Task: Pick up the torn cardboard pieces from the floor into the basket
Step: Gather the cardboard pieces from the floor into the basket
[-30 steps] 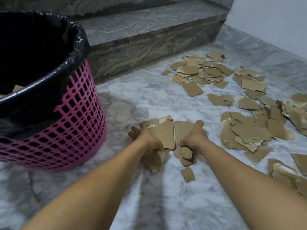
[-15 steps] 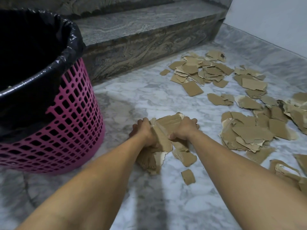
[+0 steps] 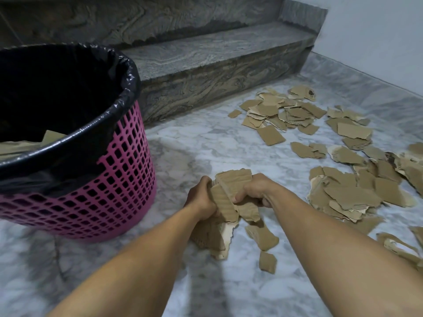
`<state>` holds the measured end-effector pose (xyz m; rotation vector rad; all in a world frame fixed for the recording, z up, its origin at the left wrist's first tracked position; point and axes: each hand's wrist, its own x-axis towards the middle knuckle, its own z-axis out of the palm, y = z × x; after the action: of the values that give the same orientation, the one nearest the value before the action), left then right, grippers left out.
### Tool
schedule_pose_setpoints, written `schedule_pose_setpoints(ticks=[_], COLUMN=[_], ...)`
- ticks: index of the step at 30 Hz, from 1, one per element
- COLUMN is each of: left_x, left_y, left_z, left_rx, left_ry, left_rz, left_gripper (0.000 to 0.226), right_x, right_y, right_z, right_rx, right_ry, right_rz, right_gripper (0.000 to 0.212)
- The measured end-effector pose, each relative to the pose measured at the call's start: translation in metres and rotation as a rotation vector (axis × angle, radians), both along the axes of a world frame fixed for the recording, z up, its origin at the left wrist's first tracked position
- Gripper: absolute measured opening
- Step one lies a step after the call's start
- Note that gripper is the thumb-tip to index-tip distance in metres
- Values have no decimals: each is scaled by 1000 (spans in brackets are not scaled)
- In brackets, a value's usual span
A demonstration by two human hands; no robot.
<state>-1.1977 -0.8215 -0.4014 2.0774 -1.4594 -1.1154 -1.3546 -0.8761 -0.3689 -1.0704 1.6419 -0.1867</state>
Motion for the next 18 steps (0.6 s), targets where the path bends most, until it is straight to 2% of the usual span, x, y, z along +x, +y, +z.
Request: schedule_pose_setpoints(ticks=[6,10,12,16,18], left_x=[17,23,25,26,29], left_y=[-1,-22,-33,-51,-61], left_z=[38,93,127,200,239], left_rx=[-42,-144,-207,-295,-318], left_ry=[3,-15,-33,-27,-4], left_rz=[-79,-79,-67,-32,3], left_gripper=[74,73,70,71,71], right_x=[-5,-12,-17,-21,-20], right_y=[-3,-21,-35,-57,-63], right_z=[32,86,119,185,220], right_rx=[30,-42,-106,-225,-286], right_ry=[-64,-126,-160,-245,-307], right_rz=[33,26,5,-10,-40], right_gripper=[49,30,27,59,59])
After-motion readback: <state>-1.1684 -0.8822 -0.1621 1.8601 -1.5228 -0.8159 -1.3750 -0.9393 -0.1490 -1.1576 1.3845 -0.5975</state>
